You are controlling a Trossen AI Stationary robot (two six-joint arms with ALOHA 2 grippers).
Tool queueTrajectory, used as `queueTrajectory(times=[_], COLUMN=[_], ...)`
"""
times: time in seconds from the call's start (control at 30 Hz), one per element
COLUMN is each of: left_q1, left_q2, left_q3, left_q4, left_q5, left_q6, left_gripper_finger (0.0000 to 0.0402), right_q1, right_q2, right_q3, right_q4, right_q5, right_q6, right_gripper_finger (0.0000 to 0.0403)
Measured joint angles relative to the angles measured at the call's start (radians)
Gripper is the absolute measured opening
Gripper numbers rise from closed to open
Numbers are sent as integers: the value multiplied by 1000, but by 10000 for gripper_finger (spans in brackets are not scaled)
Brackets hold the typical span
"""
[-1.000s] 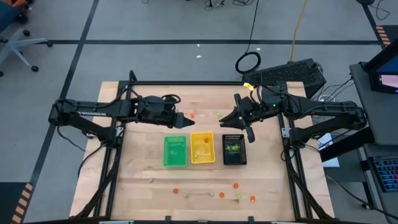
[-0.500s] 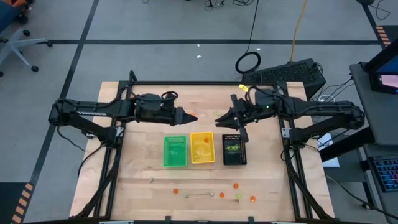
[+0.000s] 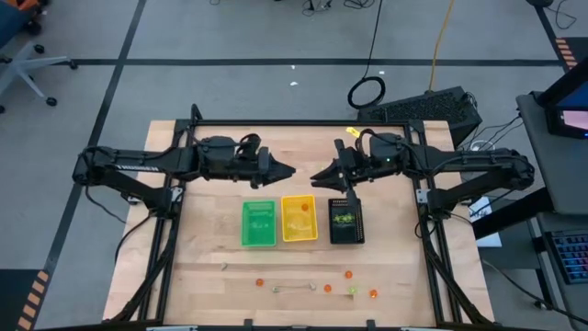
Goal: Sort Halloween decoration
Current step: Put the white skull toy into the green basket
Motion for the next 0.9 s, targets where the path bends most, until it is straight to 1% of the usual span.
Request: queueTrajectory(times=[0.1,0.17,0.4,0.6,0.77,0.9], left_q1=[-6,-10,-20,-20,-20,-20], left_q2=[23,47,110,128,127,127], left_q3=[0,0,0,0,0,0], left_q4=[31,89,234,229,232,259], left_q5=[7,9,10,11,10,-2], left_q6=[-17,-16,-18,-46,-69,-69], left_gripper_finger=[196,196,196,196,196,196], right_q1=[0,0,0,0,0,0], right_q2=[17,30,50,50,51,51], right_q3=[0,0,0,0,0,0], right_q4=[56,89,101,121,134,138], right_q5=[0,-2,-3,4,69,75], right_q6=[5,30,93,97,90,90], right_gripper_finger=[20,20,20,20,20,20])
